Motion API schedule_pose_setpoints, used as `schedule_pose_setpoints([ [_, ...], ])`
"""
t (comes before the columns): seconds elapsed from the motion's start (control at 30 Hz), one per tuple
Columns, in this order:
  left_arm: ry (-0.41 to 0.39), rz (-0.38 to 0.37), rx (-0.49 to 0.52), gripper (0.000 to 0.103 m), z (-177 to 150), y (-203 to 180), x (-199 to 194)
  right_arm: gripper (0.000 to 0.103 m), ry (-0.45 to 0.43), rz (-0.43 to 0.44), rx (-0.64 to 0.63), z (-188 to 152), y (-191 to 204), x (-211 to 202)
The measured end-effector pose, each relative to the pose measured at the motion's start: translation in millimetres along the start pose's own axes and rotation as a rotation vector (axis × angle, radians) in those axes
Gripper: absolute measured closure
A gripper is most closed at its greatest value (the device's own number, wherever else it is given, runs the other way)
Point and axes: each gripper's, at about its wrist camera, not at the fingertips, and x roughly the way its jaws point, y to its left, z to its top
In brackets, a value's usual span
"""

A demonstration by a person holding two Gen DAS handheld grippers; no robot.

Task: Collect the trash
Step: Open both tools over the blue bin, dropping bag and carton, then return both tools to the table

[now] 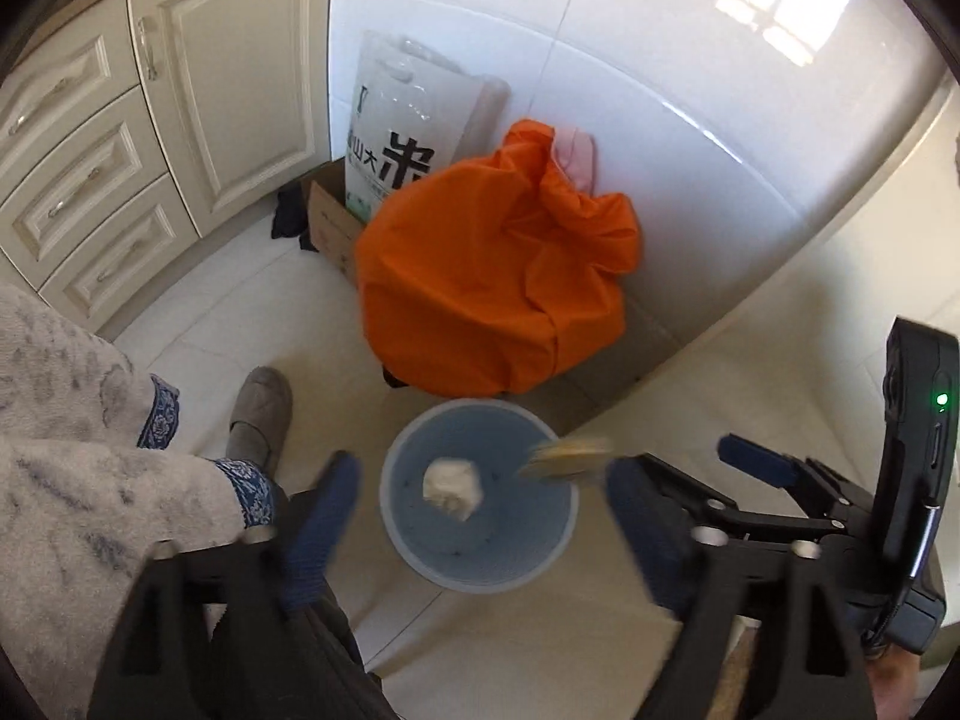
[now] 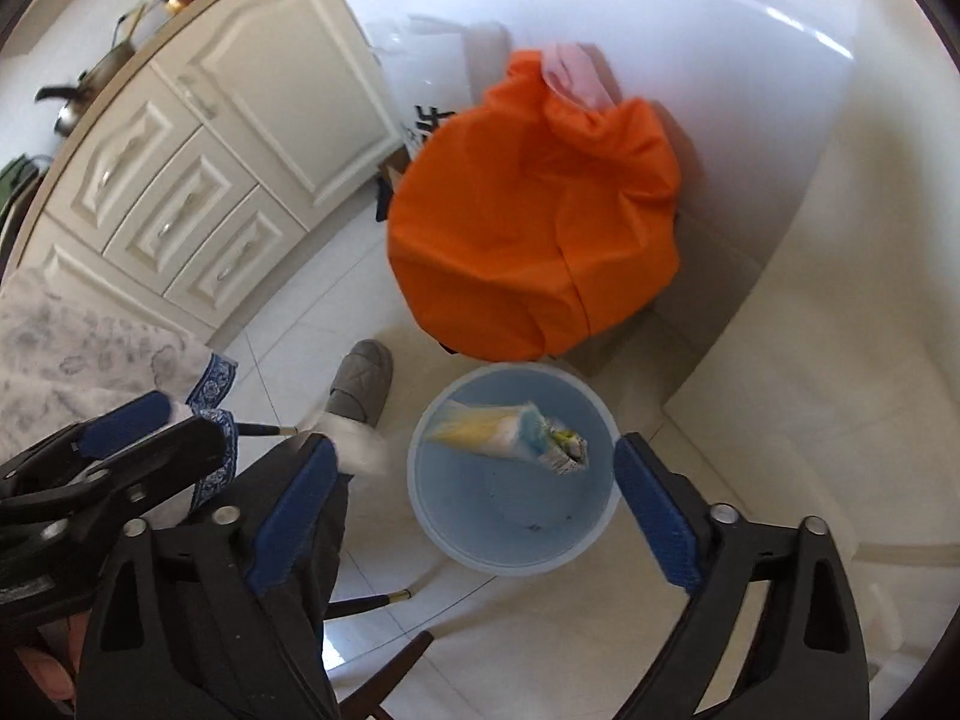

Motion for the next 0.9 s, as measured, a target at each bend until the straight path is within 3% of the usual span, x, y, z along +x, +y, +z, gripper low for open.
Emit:
schedule_pose_setpoints([
  [0.07, -0.007, 0.027, 0.005, 0.005, 1.6, -3.6, 2.3, 0.000, -0.006, -0.006, 0.015, -2.4, -5.2, -1.4],
  [0.23, -0.025, 0.061, 0.000, 0.003, -5.6, -11.4, -7.8, 0.000, -0.015, -0.030, 0.061, -6.3, -12.6, -9.6],
  [0.37, -0.064, 0.059, 0.000, 0.002, -20.3, -19.7, -44.7, 0.000, -0.040, -0.029, 0.076, -8.9, -10.4, -25.5],
  [0.63, -0.251, 0.043, 0.003, 0.001, -46.5, -23.3, -154.3, 0.000, -0.155, 0.000, 0.050, -5.8, 22.6, -86.5],
  [0.9, -0.453, 0.070, -0.050, 0.001, -91.4, 8.4, -267.8, 0.000, -0.296, 0.069, -0.093, 3.7, 107.5, -161.2],
])
